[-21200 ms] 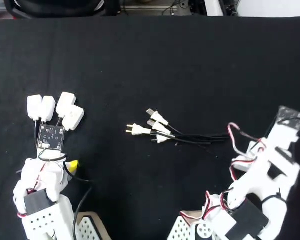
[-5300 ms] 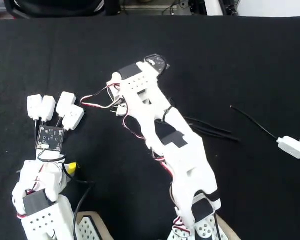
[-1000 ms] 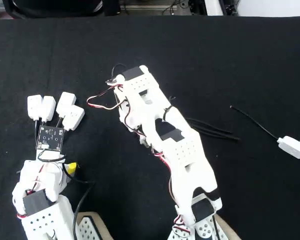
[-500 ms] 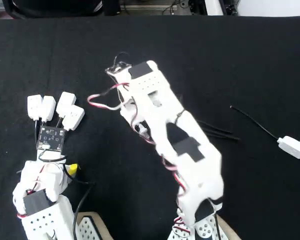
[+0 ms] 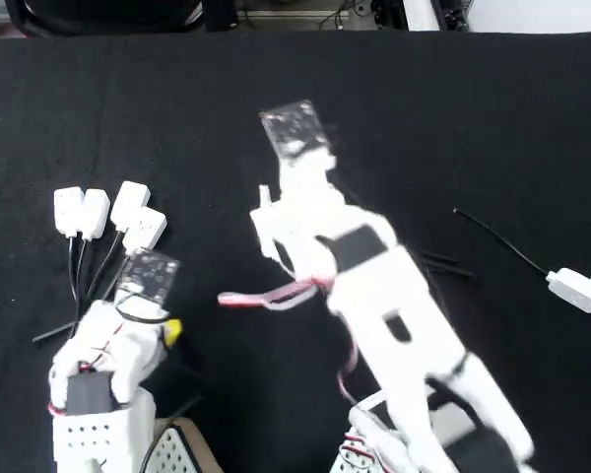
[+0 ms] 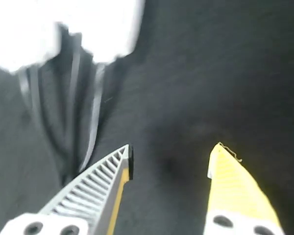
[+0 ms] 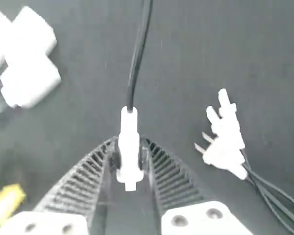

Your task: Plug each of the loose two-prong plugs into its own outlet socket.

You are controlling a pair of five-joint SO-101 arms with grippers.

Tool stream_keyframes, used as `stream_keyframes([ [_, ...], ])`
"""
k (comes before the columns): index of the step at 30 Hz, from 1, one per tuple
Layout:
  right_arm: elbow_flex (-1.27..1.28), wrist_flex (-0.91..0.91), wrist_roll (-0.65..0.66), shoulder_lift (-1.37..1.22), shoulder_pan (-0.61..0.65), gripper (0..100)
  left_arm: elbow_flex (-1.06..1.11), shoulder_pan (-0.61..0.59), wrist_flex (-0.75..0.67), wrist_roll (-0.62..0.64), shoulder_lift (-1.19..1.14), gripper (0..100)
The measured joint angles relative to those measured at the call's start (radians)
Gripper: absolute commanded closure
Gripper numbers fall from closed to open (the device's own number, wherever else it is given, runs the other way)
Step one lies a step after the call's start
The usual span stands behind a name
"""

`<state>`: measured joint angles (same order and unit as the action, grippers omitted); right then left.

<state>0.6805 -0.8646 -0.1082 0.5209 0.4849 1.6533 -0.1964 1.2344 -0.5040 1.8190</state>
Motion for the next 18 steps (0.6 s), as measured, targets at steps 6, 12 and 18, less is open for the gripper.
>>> stream_keyframes([
  [6,0.341,0.385,-0.160,0.250,0.061,98.6,0.000,0.153,-0.149,0.138,0.000,74],
  [12,0.609,0.694,-0.253,0.388,0.109,98.6,0.000,0.232,-0.318,0.295,0.000,74],
  [18,0.694,0.819,-0.324,0.413,0.109,98.6,-0.034,0.379,-0.311,0.304,0.000,74],
])
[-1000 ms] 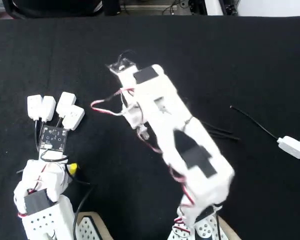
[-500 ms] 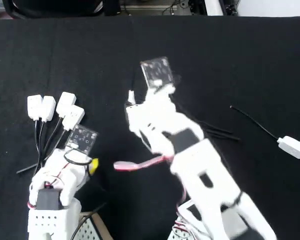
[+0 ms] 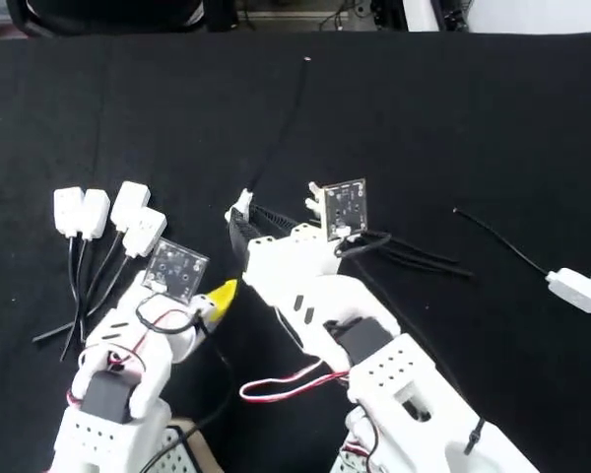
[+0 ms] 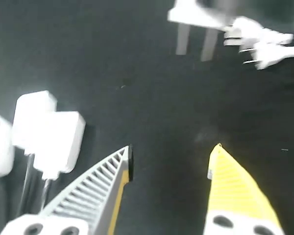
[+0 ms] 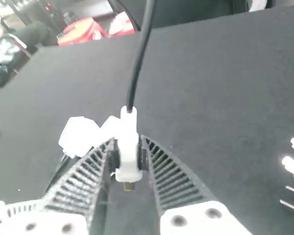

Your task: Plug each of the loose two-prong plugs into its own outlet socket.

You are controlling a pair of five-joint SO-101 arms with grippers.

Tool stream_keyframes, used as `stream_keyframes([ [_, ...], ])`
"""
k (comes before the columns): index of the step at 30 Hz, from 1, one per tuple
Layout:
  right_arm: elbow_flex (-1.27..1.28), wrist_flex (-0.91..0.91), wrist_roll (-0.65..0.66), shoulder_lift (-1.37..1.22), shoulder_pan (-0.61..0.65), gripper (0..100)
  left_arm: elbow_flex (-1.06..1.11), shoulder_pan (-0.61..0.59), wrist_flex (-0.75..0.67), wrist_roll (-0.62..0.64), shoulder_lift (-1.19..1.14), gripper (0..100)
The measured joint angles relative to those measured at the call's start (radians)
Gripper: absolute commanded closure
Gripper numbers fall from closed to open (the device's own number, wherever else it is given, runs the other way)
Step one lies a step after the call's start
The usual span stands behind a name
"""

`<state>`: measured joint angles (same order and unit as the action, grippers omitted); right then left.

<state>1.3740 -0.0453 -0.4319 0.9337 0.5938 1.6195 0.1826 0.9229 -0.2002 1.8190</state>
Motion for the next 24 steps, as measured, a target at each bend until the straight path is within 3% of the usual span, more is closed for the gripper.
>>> stream_keyframes([
  [6,0.005,-0.049,-0.006,0.000,0.029,98.6,-0.094,0.035,0.031,0.009,0.000,74],
  [11,-0.017,-0.226,-0.006,0.000,0.123,98.6,-0.098,0.035,0.015,0.009,0.000,74],
  [24,-0.149,-0.446,0.063,0.017,0.157,98.6,-0.095,-0.049,-0.018,0.011,-0.002,74],
])
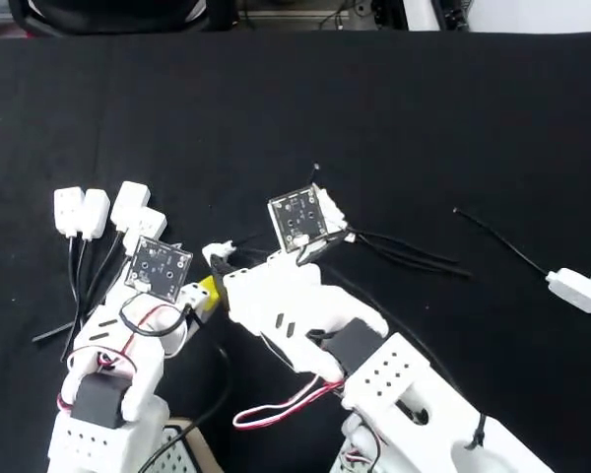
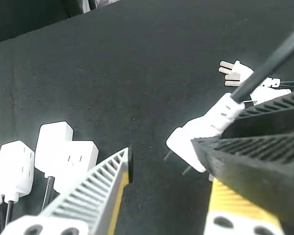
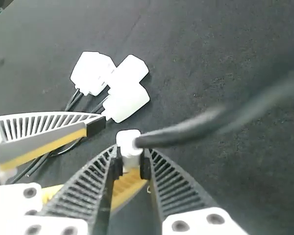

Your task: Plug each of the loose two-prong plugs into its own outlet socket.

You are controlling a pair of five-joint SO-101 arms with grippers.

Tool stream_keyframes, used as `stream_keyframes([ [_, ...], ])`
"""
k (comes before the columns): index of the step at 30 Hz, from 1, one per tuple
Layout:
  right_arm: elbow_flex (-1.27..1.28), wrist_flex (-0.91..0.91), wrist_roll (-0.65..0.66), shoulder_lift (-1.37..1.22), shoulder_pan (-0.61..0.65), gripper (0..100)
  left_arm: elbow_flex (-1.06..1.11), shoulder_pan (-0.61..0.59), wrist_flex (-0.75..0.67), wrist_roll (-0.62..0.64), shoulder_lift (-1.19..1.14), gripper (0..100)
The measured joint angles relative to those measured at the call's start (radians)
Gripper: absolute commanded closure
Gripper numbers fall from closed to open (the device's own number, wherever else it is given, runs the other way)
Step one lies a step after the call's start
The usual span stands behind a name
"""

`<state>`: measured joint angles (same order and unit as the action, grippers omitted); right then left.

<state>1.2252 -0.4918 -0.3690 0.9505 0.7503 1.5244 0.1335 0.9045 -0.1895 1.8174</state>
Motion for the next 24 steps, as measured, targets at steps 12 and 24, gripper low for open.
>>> stream_keyframes([
  [12,0.000,-0.035,0.051,0.000,-0.009,98.6,0.044,-0.084,-0.012,-0.081,0.002,74],
  [24,-0.071,-0.037,0.051,0.000,-0.282,98.6,-0.021,-0.316,0.204,-0.103,0.003,74],
])
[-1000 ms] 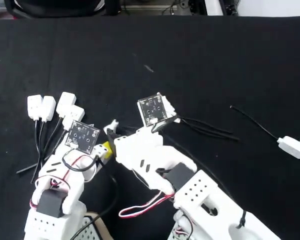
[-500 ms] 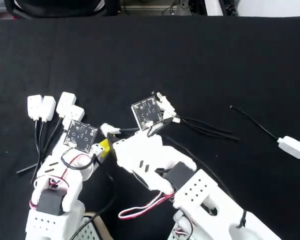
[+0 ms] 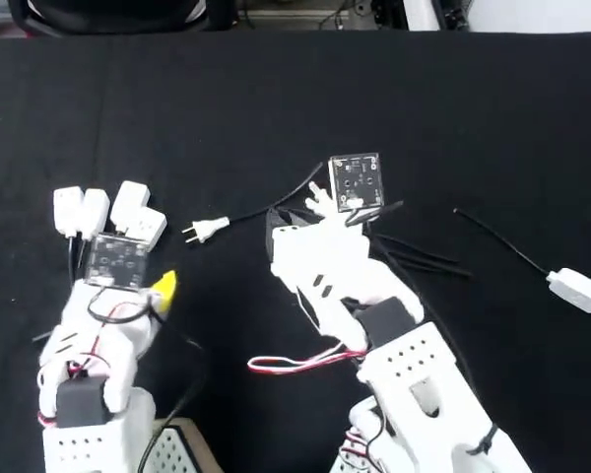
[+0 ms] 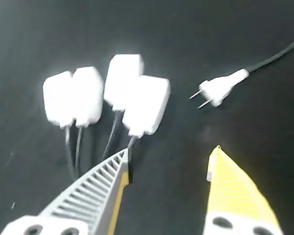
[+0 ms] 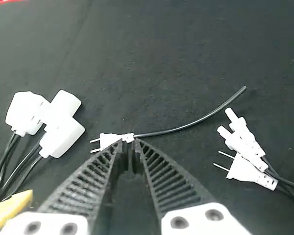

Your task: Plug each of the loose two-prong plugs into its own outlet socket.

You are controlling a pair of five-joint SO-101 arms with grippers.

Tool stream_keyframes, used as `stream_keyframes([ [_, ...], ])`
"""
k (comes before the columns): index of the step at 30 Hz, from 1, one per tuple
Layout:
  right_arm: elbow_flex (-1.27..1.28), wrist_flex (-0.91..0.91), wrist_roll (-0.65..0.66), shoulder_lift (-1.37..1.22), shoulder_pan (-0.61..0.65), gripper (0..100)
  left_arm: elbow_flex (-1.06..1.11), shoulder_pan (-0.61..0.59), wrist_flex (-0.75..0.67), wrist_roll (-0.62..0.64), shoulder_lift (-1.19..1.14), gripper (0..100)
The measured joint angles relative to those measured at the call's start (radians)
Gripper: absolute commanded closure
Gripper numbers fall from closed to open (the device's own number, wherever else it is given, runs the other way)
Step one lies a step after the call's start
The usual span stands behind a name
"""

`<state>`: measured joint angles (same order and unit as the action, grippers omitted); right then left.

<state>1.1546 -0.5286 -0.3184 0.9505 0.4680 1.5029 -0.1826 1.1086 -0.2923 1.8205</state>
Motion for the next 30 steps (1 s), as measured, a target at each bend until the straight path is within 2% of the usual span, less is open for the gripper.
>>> stream_keyframes([
  [6,0.000,0.000,0.000,-0.055,-0.005,98.2,0.000,-0.103,0.014,0.009,-0.002,74],
  [9,-0.032,0.000,-0.012,-0.163,0.055,98.2,0.000,-0.153,0.014,0.028,-0.002,75],
  [13,-0.147,0.000,-0.120,-0.385,0.147,96.7,0.000,-0.292,0.034,0.055,-0.002,75],
  [15,-0.229,0.000,-0.180,-0.519,0.169,89.4,0.015,-0.365,0.055,0.046,0.003,75],
  [18,-0.368,0.000,-0.265,-0.732,0.209,76.3,0.068,-0.473,0.060,-0.043,0.000,75],
  [20,-0.463,0.000,-0.334,-0.870,0.235,72.4,0.124,-0.520,0.060,-0.118,-0.002,75],
  [23,-0.605,0.000,-0.454,-1.051,0.252,72.4,0.172,-0.565,0.061,-0.198,-0.003,75],
  [30,-0.792,0.000,-0.723,-1.189,0.238,72.3,0.173,-0.583,0.061,-0.219,-0.003,75],
])
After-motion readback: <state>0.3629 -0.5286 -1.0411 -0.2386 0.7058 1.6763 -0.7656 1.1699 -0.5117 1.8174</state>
